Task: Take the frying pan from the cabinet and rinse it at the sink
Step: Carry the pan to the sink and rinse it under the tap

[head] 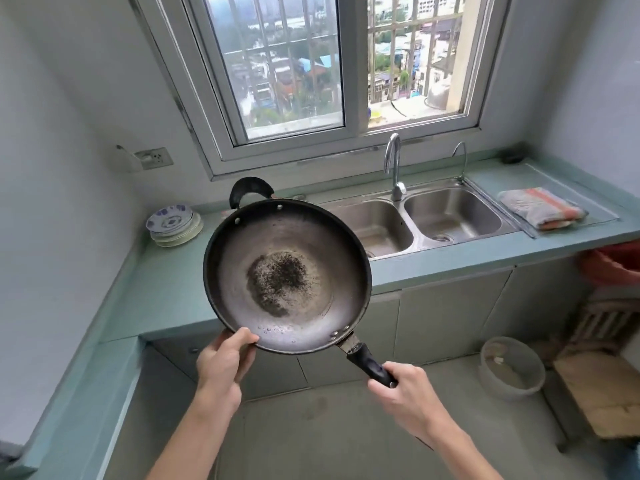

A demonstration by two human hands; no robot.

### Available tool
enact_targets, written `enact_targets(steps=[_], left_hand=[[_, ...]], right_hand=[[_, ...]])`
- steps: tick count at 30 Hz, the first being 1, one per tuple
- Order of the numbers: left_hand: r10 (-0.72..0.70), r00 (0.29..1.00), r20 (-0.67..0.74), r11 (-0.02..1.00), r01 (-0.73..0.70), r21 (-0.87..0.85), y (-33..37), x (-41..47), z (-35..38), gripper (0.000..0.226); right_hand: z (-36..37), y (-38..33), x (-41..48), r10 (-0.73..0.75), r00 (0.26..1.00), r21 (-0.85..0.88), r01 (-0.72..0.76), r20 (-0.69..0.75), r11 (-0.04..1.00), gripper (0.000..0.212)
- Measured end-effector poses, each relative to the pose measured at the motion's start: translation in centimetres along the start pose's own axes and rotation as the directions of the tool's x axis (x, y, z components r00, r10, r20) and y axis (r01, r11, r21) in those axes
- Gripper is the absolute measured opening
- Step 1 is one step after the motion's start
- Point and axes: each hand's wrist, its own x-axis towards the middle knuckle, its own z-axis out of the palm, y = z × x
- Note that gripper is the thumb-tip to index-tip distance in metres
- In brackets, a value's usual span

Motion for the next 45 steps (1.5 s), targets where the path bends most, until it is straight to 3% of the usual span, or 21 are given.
enact_targets(steps=[11,23,31,38,40,43,45], left_hand=[[-0.128,0.983,0.135,0.984,0.109,0.139,-1.8,13.7,14.2,0.019],[-0.444,0.875,0.195,0.847,0.339,0.409,-3.5,32.5,30.5,0.015],[-0.594,0.790,0.152,0.743,0.467,0.480,-6.2,40.1,35.3,0.020],[-0.614,0.778,0.134,0.705,0.463,0.537,-7.7,42.9,37.9,0.015],[-0.609,0.780,0.142,0.702,0.447,0.554,-8.0,43.7,38.7,0.025],[-0.617,0.770,0.161,0.692,0.434,0.577,-8.1,44.4,40.0,0.057],[-0.612,0.772,0.171,0.691,0.417,0.590,-8.3,44.8,40.9,0.057]], right_hand=[[-2.9,3.1,14.2,0.172,0.984,-0.014,-0.173,-0.037,0.985,0.040],[-4.3,3.7,31.5,0.418,0.904,-0.051,-0.423,-0.087,0.904,0.036],[-4.0,5.7,38.1,0.522,0.848,-0.118,-0.530,-0.088,0.840,0.035],[-2.8,6.0,40.2,0.554,0.825,-0.115,-0.564,-0.109,0.818,0.039],[-2.3,6.1,40.4,0.566,0.813,-0.118,-0.581,-0.141,0.805,0.042],[-1.7,5.9,40.9,0.583,0.796,-0.113,-0.603,-0.164,0.790,0.042],[-1.3,6.0,41.5,0.597,0.780,-0.111,-0.621,-0.187,0.776,0.042]])
